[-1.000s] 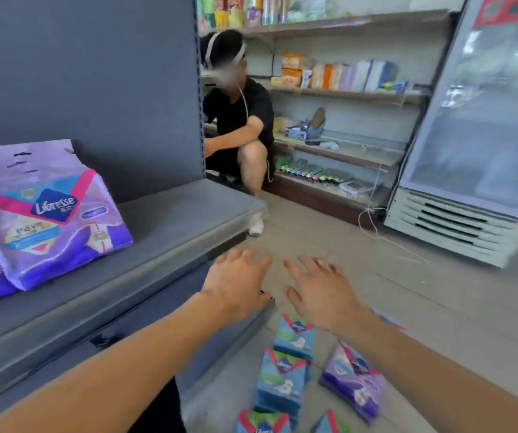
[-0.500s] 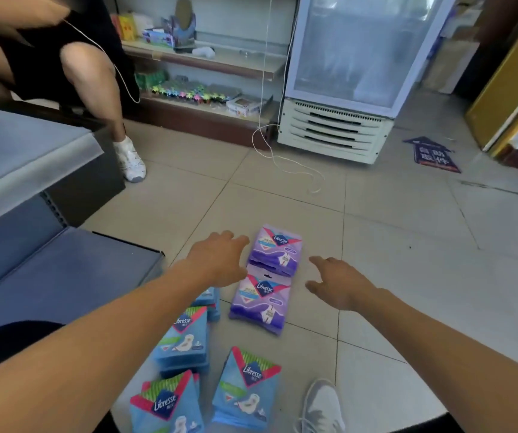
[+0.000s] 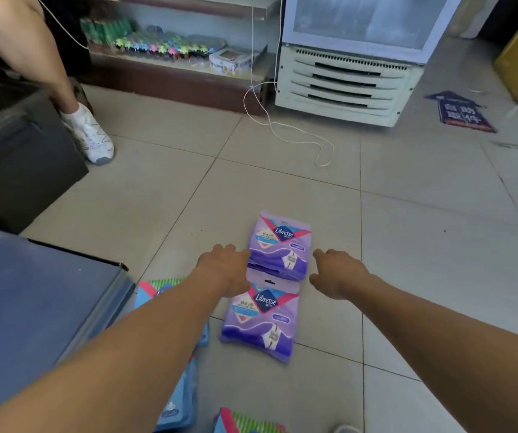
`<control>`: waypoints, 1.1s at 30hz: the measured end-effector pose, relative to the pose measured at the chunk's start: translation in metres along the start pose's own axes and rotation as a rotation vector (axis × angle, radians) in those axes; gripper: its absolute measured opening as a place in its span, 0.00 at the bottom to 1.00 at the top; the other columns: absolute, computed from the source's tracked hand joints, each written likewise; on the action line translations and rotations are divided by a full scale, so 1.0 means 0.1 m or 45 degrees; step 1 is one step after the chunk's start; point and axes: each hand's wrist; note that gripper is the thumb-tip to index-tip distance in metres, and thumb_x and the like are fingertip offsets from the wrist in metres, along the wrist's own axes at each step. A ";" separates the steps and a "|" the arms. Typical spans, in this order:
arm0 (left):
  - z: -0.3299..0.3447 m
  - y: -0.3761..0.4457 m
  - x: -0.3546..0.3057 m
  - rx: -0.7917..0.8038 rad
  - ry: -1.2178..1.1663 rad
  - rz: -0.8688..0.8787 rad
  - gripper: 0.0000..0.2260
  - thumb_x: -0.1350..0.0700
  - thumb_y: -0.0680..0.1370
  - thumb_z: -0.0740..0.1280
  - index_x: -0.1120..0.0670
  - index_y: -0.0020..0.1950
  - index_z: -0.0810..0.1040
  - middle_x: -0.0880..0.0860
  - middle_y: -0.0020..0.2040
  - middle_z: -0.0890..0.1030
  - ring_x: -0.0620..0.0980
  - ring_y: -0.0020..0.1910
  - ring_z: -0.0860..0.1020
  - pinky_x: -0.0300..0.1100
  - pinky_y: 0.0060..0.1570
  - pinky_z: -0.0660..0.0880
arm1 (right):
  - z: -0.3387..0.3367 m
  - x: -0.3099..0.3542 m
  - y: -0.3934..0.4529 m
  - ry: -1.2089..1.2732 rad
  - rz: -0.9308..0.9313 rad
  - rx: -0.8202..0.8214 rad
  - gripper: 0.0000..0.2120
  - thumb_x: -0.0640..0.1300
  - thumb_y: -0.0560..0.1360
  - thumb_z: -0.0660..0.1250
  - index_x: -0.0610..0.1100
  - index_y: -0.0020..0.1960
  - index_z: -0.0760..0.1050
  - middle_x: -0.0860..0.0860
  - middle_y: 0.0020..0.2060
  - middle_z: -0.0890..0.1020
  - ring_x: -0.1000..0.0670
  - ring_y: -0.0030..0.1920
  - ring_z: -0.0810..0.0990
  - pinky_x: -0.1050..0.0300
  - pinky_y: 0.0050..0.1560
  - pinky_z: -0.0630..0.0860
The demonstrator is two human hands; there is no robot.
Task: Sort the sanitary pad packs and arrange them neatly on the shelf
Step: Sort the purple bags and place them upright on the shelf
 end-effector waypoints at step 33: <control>0.73 1.96 0.21 -0.047 -0.285 0.070 0.28 0.51 0.77 0.63 0.41 0.76 0.58 0.57 0.65 0.69 0.58 0.63 0.73 0.52 0.59 0.75 | 0.69 -0.33 1.55 1.861 0.438 -0.173 0.21 0.42 0.65 0.80 0.42 0.54 0.77 0.46 0.46 0.85 0.48 0.39 0.86 0.57 0.30 0.80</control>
Point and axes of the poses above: each hand's wrist, its own y-axis towards the middle knuckle, its own z-axis out of the palm, x = y × z
